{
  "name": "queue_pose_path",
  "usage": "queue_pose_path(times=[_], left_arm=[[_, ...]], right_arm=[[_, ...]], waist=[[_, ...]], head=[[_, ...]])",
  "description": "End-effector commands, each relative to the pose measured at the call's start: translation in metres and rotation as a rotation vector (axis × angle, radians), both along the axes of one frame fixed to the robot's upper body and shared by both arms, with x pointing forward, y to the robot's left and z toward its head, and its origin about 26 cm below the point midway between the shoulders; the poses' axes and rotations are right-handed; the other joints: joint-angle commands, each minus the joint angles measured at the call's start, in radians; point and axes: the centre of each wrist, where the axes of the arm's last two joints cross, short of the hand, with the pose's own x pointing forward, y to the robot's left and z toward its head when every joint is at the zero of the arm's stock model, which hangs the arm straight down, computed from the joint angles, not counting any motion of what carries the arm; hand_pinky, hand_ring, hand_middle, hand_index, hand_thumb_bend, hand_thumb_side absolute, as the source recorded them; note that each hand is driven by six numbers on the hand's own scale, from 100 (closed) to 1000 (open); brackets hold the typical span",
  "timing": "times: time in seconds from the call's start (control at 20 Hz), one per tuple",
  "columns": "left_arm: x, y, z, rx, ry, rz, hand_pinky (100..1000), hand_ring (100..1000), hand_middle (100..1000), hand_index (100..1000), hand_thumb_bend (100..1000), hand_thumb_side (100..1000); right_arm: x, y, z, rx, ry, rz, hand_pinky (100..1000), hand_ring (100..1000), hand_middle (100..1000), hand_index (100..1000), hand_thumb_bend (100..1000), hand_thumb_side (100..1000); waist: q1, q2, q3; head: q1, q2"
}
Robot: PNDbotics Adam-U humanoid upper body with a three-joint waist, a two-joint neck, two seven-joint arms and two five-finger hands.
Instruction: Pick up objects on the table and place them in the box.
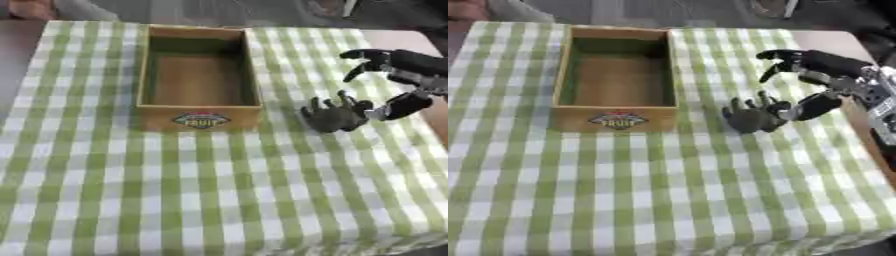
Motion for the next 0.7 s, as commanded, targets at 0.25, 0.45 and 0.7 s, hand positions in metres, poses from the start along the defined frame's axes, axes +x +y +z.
queue_pose_path(times=[0.25, 0.45, 0.7], left_arm=[[-0.002, 0.0, 0.009, 0.011, -0.032, -0.009, 549, 662, 550, 573, 100, 642], [-0.002, 0.0, 0.009, 0.01, -0.032, -0.011, 550, 662, 550, 573, 100, 642], [-0.002, 0.0, 0.009, 0.009, -0.035, -0.014, 550, 662, 550, 573, 100, 642]], right_arm=[[0.006, -0.009, -0.001, -0.072, -0.031, -0.039, 1000, 1000, 1000, 782, 327, 266], [0.009, -0.009, -0.008, -0.082, -0.027, -0.043, 1000, 1000, 1000, 782, 322, 260], [0.012, -0.006, -0.017, -0.092, -0.02, -0.037, 1000, 1000, 1000, 784, 307, 252]], waist=[[0.003, -0.014, 0.002], [0.005, -0.014, 0.004], [0.007, -0.014, 0.005]], head=[[-0.002, 0.006], [-0.003, 0.006], [-0.004, 0.006]])
